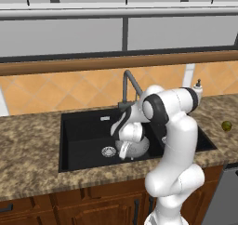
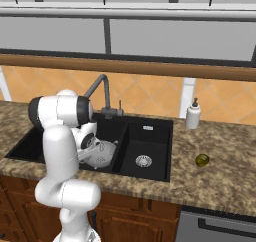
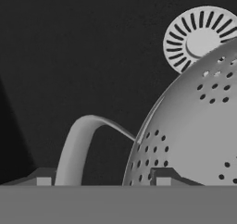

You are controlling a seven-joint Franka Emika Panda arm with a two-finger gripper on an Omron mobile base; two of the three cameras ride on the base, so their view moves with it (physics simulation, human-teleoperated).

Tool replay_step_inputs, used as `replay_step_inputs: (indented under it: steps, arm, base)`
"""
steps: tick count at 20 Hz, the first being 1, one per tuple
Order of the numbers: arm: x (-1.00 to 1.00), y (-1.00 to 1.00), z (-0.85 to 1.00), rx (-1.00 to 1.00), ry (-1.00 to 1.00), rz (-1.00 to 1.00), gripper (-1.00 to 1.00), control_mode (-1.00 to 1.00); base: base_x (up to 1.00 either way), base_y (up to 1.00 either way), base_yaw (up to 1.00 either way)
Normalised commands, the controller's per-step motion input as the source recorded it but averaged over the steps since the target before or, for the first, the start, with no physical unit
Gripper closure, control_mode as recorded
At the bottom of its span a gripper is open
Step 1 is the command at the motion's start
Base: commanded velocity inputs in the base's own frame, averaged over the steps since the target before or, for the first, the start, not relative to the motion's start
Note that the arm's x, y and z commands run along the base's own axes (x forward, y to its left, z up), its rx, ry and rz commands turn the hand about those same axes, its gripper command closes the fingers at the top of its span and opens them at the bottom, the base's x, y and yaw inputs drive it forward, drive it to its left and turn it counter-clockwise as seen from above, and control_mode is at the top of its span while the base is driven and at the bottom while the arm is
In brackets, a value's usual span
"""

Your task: Put the colander in the sink, put the kiwi in the colander, and turn on the sink faucet and pour water over the colander.

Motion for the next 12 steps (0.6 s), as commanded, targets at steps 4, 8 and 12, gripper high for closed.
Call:
replay_step_inputs:
  steps: [4, 8, 12]
  arm:
    - [0.00, 0.00, -0.11, 0.00, 0.02, 0.00, 1.00, -1.00]
    - [0.00, 0.00, -0.12, 0.00, 0.02, 0.00, 1.00, -1.00]
    - [0.00, 0.00, -0.06, 0.00, 0.00, 0.00, 1.00, -1.00]
  base:
    - [0.00, 0.00, 0.00]
    - [0.00, 0.00, 0.00]
    - [0.00, 0.00, 0.00]
